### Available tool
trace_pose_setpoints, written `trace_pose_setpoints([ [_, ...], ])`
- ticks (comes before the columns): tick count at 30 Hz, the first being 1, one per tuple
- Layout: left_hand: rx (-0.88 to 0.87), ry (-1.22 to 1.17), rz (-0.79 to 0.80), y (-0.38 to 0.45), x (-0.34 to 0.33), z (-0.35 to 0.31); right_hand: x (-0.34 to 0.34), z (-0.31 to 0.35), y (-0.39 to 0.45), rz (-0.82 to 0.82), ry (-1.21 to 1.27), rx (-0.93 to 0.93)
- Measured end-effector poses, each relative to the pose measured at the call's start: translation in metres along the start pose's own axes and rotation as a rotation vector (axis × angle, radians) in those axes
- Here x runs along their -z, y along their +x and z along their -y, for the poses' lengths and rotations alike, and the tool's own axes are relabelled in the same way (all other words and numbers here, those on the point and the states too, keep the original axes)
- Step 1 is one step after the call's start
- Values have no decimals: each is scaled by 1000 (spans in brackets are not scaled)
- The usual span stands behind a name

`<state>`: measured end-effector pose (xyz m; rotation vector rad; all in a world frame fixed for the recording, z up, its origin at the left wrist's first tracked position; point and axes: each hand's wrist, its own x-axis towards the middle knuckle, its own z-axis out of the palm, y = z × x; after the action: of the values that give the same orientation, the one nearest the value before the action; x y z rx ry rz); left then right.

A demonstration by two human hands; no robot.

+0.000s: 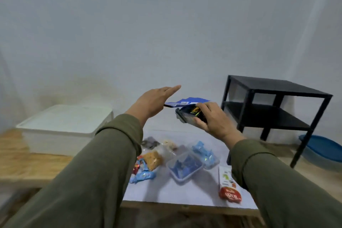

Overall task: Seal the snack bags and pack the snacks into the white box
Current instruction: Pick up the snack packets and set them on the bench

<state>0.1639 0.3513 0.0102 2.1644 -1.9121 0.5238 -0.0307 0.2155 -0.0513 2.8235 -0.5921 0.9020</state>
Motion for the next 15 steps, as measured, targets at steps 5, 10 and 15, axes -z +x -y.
trace_pose_setpoints([
  [5,194,24,54,-72,-4,74,-51,77,53,96,147,166],
  [10,467,-11,56,-154,-7,147,-106,161,110,150,262,374],
  [15,736,4,57,-227,-7,206,-161,255,160,210,404,561],
])
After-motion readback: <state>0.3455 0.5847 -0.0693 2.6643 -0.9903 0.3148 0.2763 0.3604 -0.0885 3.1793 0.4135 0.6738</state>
